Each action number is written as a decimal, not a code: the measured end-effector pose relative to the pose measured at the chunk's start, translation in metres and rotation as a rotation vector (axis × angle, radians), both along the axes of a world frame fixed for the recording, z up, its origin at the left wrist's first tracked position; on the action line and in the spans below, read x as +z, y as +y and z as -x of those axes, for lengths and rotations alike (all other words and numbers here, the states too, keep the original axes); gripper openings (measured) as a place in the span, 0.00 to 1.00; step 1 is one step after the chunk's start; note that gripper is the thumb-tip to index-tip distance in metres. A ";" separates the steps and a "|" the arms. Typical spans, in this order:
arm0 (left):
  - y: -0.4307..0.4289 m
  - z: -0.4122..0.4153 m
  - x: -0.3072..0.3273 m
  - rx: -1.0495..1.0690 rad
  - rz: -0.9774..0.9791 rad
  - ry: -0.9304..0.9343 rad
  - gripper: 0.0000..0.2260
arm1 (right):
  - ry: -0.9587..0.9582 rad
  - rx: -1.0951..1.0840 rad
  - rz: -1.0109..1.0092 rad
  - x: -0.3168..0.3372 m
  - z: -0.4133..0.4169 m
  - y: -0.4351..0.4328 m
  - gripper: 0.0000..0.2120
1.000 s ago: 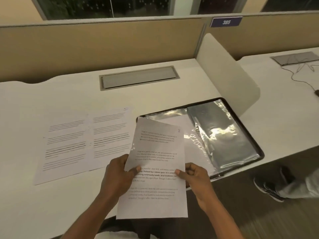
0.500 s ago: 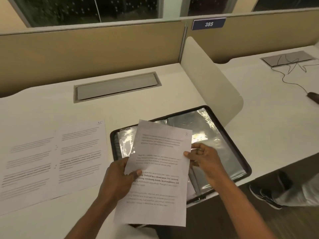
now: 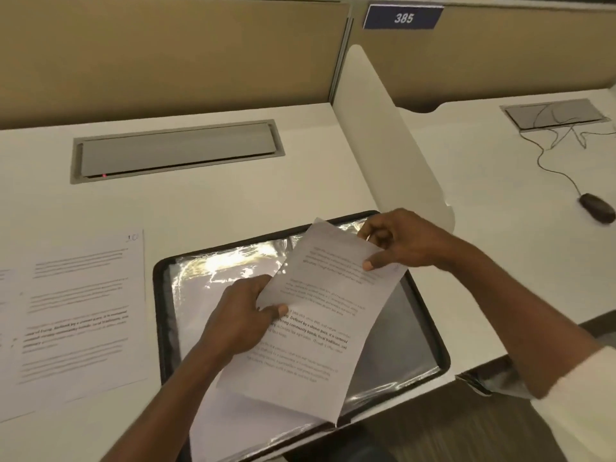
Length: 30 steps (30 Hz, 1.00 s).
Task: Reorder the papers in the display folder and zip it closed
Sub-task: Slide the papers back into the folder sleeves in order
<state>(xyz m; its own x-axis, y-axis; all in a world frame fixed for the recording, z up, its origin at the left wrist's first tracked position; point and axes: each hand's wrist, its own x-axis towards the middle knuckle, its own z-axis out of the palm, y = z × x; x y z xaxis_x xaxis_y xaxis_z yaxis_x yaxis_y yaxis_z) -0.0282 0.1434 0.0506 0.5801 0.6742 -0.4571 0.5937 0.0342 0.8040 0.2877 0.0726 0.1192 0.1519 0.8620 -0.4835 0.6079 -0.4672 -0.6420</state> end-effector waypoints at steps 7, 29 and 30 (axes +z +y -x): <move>-0.001 -0.016 -0.006 0.252 0.077 -0.093 0.13 | 0.031 0.214 0.095 0.001 -0.015 0.066 0.15; -0.098 -0.269 -0.059 0.456 -0.504 0.635 0.28 | -0.348 0.580 -0.177 -0.004 -0.157 0.241 0.17; -0.097 -0.283 -0.063 0.427 -0.493 0.647 0.30 | -0.345 0.570 -0.181 -0.002 -0.161 0.247 0.17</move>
<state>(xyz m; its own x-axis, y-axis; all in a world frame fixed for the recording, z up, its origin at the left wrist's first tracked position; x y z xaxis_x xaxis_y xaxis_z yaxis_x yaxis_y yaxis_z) 0.2544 0.0463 -0.0123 -0.0317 0.9773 -0.2093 0.9487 0.0954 0.3015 0.4490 0.3197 0.1167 -0.2293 0.9157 -0.3301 0.9104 0.0818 -0.4055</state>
